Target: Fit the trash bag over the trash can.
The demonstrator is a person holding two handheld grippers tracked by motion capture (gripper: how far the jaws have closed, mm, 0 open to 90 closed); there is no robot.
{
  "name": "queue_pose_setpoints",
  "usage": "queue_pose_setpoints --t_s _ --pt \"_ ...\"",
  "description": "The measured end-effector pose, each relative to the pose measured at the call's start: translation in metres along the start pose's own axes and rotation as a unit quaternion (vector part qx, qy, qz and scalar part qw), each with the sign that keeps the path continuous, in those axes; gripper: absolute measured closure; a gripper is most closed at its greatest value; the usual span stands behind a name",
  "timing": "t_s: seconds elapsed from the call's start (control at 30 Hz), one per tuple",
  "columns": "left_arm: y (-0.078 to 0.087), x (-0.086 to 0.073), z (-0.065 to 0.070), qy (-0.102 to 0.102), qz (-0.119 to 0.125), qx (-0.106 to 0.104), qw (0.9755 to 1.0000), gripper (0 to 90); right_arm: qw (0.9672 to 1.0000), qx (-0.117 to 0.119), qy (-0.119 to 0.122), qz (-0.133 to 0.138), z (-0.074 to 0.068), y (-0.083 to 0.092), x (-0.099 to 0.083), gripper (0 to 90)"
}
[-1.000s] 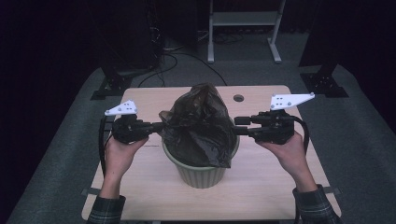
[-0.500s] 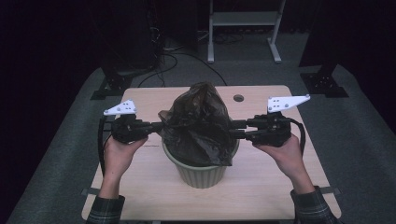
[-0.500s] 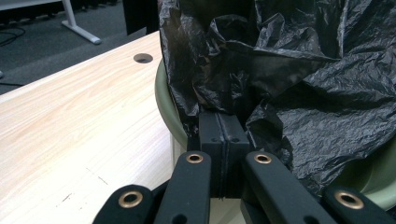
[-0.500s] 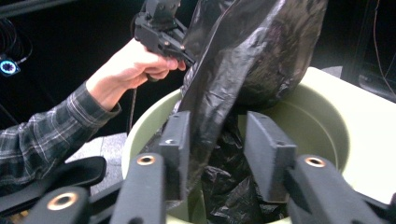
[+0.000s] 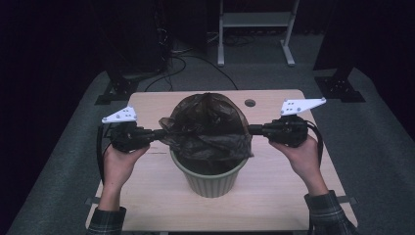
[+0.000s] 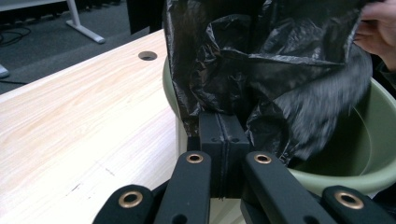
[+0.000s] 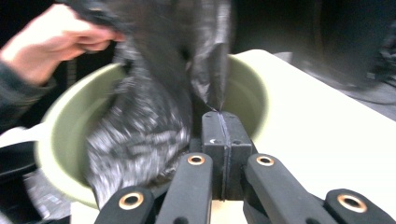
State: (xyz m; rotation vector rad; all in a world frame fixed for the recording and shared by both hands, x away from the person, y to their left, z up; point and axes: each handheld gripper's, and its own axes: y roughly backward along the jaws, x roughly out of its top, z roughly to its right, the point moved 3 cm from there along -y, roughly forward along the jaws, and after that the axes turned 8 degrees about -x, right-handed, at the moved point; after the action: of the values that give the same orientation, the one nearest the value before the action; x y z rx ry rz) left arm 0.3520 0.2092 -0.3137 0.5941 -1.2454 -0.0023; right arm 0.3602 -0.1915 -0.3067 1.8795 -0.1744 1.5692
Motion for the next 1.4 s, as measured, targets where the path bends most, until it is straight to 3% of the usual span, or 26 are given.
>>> queue_pose_setpoints --t_s 0.23,0.37,0.5,0.53,0.67,0.97,1.13,1.3,1.4 --pt "0.004 -0.003 0.0 -0.003 -0.007 0.006 1.0 90.0 0.9961 -0.084 -0.025 -0.009 0.053 0.006 -0.006 89.9" --pt "0.007 -0.007 -0.005 -0.002 -0.014 0.024 0.9996 90.0 0.9927 -0.114 -0.035 -0.014 0.069 0.005 -0.013 89.9" --pt "0.012 -0.011 -0.008 0.003 -0.009 0.027 0.9996 90.0 0.9914 -0.123 -0.04 -0.022 0.073 0.002 -0.021 89.8" --pt "0.012 -0.011 -0.008 0.003 -0.008 0.026 0.9996 90.0 0.9919 -0.118 -0.043 -0.018 0.073 0.002 -0.021 89.5" --pt "0.009 -0.009 -0.005 -0.001 -0.011 0.022 0.9997 90.0 0.9934 -0.102 -0.051 0.014 0.067 0.012 -0.011 71.6" --pt "0.006 -0.008 -0.005 -0.001 -0.011 0.019 0.9997 90.0 0.993 -0.1 -0.02 0.059 0.049 0.04 0.024 63.8" --pt "0.004 -0.008 -0.005 -0.001 -0.009 0.017 0.9998 90.0 0.995 -0.066 -0.01 0.075 0.037 0.037 0.039 59.8" --pt "0.003 -0.007 -0.005 -0.001 -0.008 0.014 0.9999 90.0 0.997 -0.047 -0.009 0.061 0.033 0.019 0.045 60.6" --pt "0.003 -0.007 -0.005 0.001 -0.008 0.012 0.9999 90.0 0.9978 -0.038 0.001 0.054 0.029 0.013 0.045 78.3"
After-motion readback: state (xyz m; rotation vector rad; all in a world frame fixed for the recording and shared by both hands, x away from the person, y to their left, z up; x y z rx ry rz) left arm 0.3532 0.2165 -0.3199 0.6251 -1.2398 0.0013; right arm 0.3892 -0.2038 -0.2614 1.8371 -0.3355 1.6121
